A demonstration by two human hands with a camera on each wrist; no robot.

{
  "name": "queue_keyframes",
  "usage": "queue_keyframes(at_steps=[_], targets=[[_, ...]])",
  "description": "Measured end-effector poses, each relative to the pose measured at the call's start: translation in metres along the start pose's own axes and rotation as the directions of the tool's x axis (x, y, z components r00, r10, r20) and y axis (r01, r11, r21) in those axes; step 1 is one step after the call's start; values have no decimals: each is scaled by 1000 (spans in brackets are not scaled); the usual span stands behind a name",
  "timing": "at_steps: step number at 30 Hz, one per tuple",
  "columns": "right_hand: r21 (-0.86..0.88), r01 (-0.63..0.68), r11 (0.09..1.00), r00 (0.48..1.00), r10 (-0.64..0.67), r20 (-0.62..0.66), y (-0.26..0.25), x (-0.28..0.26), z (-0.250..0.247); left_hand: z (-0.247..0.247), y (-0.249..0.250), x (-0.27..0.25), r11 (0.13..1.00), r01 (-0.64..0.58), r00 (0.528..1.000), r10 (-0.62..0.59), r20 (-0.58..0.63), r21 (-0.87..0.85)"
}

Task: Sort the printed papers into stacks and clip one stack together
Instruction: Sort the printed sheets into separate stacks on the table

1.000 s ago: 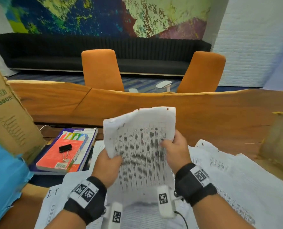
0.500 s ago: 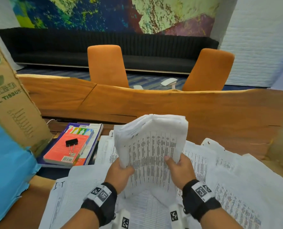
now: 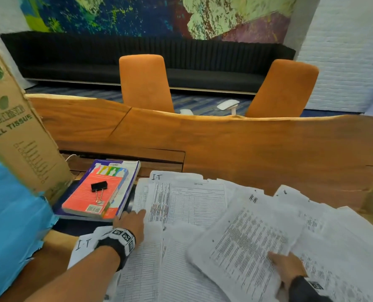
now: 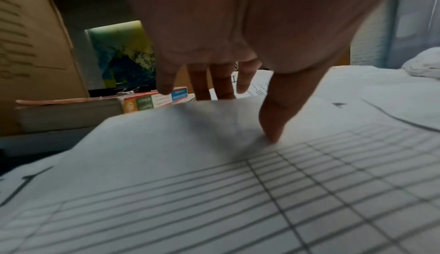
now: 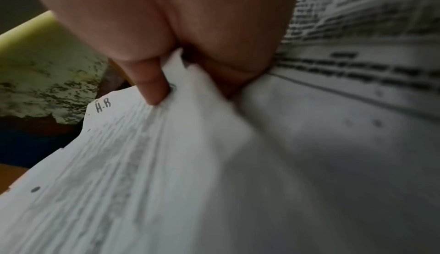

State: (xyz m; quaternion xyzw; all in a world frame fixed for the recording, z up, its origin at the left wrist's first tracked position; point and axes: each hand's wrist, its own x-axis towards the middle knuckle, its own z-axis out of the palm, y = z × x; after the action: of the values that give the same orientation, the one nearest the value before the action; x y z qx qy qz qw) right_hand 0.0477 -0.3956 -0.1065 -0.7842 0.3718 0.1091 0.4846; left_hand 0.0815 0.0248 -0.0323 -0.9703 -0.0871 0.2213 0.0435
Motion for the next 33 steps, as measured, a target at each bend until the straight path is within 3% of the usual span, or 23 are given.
queue_keyframes(at_steps=[5,11,13,16,19,22,25,29,33], targets=[[63,-56,996,998,55,23,-1,4,-3,-19,-13,-7,997,-73,995,70,-74,-34],[222,-108,969,990,85,113,12,12,-5,-40,-40,-37,955,-144,989,151,6,-258],[288,-60,956,994,32,101,0,-4,-5,-57,-34,-52,936,-192,981,193,-26,-294],[309,133,942,985,-160,61,-29,-31,-8,-95,-14,-75,911,-294,956,282,-83,-289],[216,405,889,903,-426,59,-71,-72,-16,-135,5,-92,891,-402,914,376,-154,-210],[164,551,818,810,-572,131,-109,-106,-19,-171,18,-106,867,-479,864,438,-247,-138],[122,614,780,756,-625,194,-131,-128,-16,-208,25,-121,826,-563,784,516,-344,-43],[104,702,704,670,-703,237,-147,-147,-6,-242,37,-135,810,-580,701,552,-452,88],[117,774,622,588,-775,230,-163,-159,3,-261,54,-135,796,-557,679,601,-422,238]])
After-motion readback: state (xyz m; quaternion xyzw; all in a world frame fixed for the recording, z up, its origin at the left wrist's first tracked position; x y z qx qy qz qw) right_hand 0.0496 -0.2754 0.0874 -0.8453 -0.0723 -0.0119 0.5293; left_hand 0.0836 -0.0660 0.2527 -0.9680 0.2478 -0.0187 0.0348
